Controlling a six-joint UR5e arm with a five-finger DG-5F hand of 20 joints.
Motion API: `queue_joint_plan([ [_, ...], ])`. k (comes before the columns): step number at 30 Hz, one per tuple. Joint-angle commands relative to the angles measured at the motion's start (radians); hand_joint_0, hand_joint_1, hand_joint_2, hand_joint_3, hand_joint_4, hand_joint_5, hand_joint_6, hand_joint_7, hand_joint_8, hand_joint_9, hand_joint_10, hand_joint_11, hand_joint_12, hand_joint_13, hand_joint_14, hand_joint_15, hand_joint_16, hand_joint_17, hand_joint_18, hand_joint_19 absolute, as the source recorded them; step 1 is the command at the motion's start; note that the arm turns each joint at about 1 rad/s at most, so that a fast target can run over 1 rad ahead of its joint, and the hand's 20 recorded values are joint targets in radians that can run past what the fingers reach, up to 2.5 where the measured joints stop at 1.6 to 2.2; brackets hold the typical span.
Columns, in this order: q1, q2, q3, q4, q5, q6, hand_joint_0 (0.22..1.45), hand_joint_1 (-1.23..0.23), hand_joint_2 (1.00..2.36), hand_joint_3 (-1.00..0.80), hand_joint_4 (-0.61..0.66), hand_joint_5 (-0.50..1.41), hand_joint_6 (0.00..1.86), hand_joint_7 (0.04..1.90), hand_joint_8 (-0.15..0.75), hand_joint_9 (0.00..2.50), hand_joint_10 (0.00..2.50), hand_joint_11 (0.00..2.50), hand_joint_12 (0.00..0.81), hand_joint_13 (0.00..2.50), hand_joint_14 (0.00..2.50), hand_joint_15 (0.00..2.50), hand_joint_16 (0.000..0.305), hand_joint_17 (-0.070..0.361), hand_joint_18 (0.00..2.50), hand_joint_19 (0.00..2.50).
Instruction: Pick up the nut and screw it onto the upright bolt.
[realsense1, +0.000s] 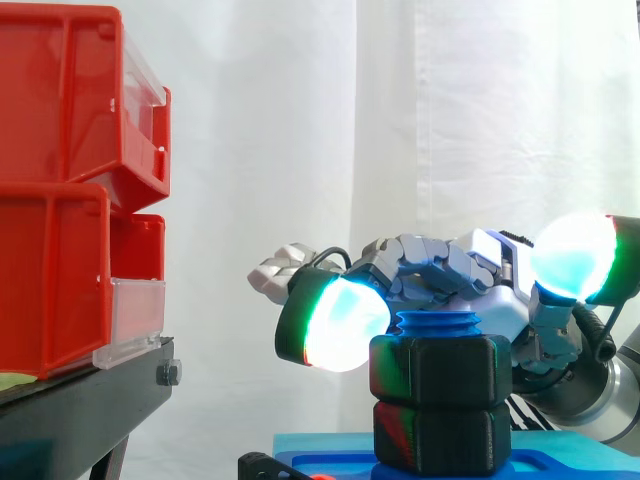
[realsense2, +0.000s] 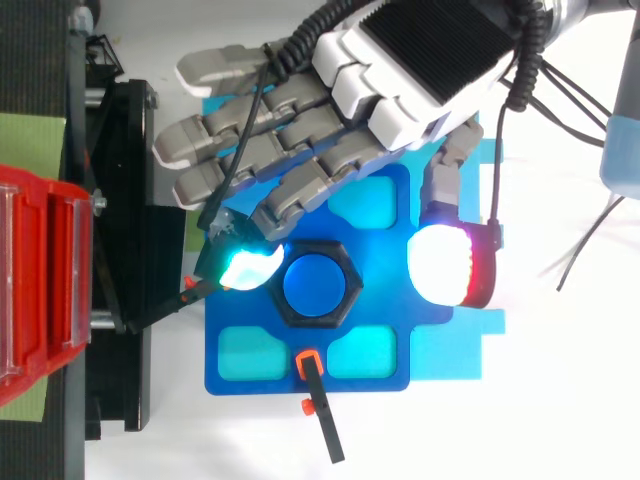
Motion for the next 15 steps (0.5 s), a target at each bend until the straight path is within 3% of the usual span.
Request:
queue_joint_plan([
  [1,0.000,0.000,0.000,0.004,-0.002,0.000,0.44,0.02,1.00,-0.50,0.21,-0.17,0.50,0.78,0.208,0.22,0.00,0.00,0.322,0.00,0.00,0.00,0.043,0.097,0.00,0.00],
  [6,-0.006,0.000,0.000,0.005,-0.004,0.000,0.44,0.00,1.00,-0.50,0.24,-0.14,0.50,0.97,0.231,0.29,0.00,0.00,0.320,0.00,0.00,0.00,0.042,0.094,0.00,0.00],
  [15,-0.018,0.000,0.000,0.005,-0.012,-0.001,0.45,-0.04,1.00,-0.50,0.24,-0.12,0.50,1.10,0.239,0.34,0.00,0.00,0.315,0.04,0.00,0.00,0.040,0.090,0.00,0.00],
])
